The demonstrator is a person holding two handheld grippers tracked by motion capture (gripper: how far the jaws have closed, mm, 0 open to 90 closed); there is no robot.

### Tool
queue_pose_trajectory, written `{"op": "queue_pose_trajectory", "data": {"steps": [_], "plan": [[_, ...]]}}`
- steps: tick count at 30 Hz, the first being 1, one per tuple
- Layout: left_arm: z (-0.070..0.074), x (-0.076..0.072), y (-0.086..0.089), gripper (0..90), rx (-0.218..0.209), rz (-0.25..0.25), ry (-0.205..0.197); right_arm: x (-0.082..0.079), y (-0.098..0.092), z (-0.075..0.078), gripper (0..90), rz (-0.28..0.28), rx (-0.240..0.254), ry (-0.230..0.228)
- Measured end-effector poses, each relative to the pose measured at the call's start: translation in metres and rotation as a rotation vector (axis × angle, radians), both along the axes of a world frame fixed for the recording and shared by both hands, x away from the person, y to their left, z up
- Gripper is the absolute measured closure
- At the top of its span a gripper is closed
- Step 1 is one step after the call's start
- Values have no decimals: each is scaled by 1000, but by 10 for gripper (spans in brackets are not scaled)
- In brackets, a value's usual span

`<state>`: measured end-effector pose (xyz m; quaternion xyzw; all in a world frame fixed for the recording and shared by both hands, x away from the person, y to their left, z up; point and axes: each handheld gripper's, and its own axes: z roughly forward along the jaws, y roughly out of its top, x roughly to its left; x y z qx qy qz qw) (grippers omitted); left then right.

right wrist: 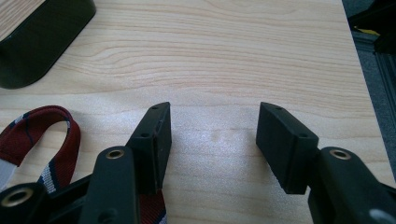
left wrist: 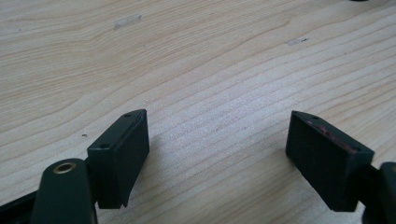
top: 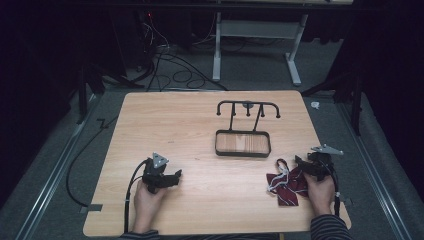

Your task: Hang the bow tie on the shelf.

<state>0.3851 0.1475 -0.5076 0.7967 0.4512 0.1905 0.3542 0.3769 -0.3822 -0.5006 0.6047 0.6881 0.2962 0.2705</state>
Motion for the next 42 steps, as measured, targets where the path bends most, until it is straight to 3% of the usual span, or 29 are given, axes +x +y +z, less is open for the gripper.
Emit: {"op": "queue_pose_trajectory", "data": {"steps": [32,36,37,42], "plan": [[0,0,0,218,0,0,0,1,-1,0,473,19,0,-1],[0,0,0,218,-1,0,0,2,-2,0,486,14,20,1],[0,0,0,218,0,0,0,2,-5,1,510,12,60,7],[0,0,0,218,-1,0,0,-3,-6,10,559,41,69,-23]]}}
